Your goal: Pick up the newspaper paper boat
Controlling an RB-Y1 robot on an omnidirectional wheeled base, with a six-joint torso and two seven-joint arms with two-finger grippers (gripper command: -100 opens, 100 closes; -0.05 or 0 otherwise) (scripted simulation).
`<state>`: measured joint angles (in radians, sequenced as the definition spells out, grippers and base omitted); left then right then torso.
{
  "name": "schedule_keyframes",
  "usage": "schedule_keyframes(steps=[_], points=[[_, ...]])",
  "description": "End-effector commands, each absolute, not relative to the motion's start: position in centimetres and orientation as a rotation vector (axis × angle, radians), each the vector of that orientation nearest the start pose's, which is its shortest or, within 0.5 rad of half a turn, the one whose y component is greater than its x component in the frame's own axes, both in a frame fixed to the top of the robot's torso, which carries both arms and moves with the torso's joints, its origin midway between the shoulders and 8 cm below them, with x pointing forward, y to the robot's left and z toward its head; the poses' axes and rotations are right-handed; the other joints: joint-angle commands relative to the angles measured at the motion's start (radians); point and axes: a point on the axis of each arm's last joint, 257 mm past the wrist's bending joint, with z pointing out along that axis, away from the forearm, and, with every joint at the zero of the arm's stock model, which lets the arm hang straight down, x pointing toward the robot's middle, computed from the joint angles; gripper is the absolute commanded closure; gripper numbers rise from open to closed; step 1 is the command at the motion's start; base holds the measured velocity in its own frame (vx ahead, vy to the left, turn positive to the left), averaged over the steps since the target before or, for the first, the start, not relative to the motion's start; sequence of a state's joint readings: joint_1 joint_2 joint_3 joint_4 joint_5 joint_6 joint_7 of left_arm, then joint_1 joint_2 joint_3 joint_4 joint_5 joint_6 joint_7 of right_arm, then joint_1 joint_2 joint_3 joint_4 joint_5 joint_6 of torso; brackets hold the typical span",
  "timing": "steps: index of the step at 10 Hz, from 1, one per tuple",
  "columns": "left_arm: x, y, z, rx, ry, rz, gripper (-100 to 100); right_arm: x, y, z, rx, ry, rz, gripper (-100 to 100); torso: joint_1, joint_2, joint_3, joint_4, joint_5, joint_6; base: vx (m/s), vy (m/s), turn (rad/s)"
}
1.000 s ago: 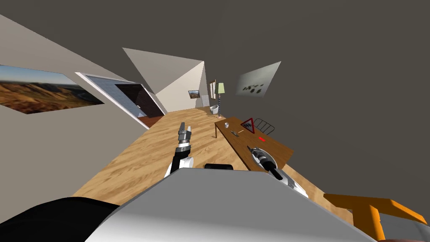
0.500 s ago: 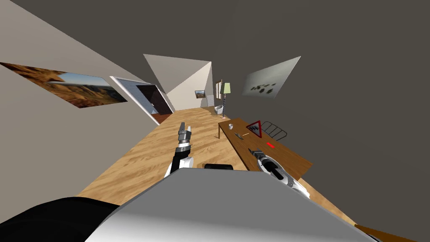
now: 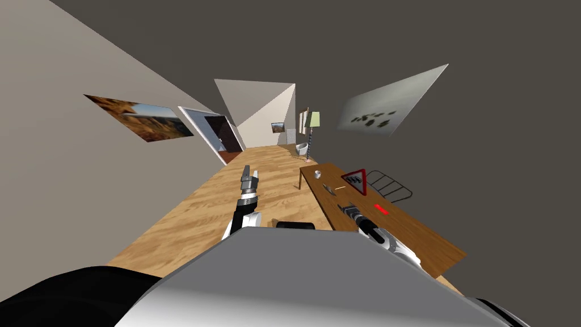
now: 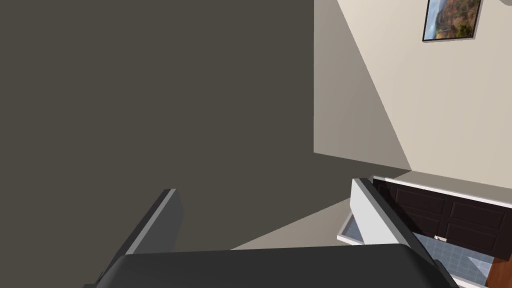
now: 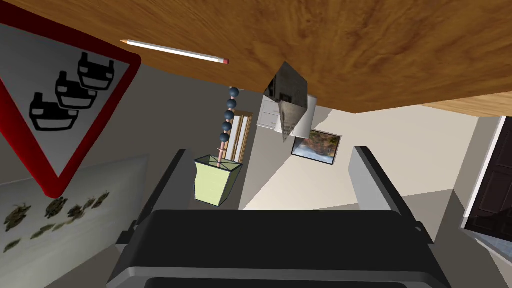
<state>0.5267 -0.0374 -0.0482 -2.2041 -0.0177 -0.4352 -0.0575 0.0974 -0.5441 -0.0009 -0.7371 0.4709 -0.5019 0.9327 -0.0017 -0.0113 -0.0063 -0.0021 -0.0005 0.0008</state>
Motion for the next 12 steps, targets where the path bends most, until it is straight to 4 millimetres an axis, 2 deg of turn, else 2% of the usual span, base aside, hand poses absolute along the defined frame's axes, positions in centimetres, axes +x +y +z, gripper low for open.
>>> schedule_keyframes(steps=[1,5,8,9,10,12], points=[[36.7,27.1,-3.2,-0.787,0.724,-1.239,0,35.2,-48.8,-48.7,-0.291,2.107,-0.214,-100,0.000,0.000,0.000,0.000,0.000,0.000,0.093,-0.014,0.062],[36.7,27.1,-3.2,-0.787,0.724,-1.239,0,35.1,-49.4,-50.3,-0.448,2.158,-0.291,-100,0.002,-0.003,-0.001,0.000,0.000,0.000,0.138,-0.009,0.176],[36.7,27.1,-3.2,-0.787,0.724,-1.239,0,35.5,-49.3,-50.4,-0.484,2.162,-0.306,-100,0.002,-0.003,-0.002,-0.001,0.000,0.000,0.129,-0.014,0.103],[36.7,27.1,-3.2,-0.787,0.724,-1.239,0,35.5,-49.3,-50.4,-0.489,2.161,-0.308,0,0.002,0.002,0.001,0.000,0.000,0.001,0.014,-0.002,-0.003],[36.7,27.1,-3.2,-0.787,0.724,-1.239,0,36.0,-47.7,-50.8,-0.516,2.158,-0.291,-100,0.003,0.006,0.003,0.001,0.001,0.001,0.027,-0.033,-0.164],[36.7,27.1,-3.2,-0.787,0.724,-1.239,0,36.0,-47.7,-50.8,-0.516,2.158,-0.291,-100,0.001,0.007,0.004,0.001,0.000,0.001,0.021,-0.027,-0.030]])
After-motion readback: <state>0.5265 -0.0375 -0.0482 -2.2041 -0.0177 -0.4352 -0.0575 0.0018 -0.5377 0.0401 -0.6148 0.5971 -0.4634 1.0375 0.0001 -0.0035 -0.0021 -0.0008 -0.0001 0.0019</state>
